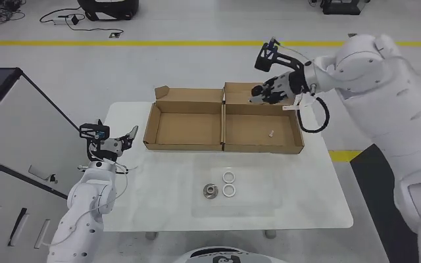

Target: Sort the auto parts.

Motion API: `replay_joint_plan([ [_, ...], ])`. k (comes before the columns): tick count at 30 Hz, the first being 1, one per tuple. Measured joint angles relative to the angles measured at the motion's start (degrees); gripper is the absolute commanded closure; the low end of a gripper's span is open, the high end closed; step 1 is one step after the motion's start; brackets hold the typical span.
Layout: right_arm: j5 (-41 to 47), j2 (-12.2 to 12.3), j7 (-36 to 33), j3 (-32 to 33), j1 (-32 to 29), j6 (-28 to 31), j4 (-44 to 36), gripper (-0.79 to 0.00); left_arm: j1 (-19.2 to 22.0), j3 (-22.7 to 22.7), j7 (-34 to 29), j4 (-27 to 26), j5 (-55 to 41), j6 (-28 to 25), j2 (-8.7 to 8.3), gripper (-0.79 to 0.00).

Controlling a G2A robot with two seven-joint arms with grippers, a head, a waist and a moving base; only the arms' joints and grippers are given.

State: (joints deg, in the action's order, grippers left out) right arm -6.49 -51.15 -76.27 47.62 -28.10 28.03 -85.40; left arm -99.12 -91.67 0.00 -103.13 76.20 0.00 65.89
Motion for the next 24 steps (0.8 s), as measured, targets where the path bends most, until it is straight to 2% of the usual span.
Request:
replay_joint_plan([
  [7,-0.7,1.6,0.8,-9.8,3.4,0.8,3.9,0.0,0.0,0.0,0.0,0.0,0.0,0.0,0.0,-0.785],
  [12,-1.6,1.6,1.7,-16.8,7.6,1.7,6.4,0.0,0.0,0.0,0.0,0.0,0.0,0.0,0.0,-0.785],
  [18,-2.1,-0.2,4.1,-25.2,15.1,4.1,10.5,0.0,0.0,0.0,0.0,0.0,0.0,0.0,0.0,-0.785],
  [24,-5.8,-3.7,4.8,-35.7,22.1,4.8,14.0,0.0,0.0,0.0,0.0,0.0,0.0,0.0,0.0,-0.785],
])
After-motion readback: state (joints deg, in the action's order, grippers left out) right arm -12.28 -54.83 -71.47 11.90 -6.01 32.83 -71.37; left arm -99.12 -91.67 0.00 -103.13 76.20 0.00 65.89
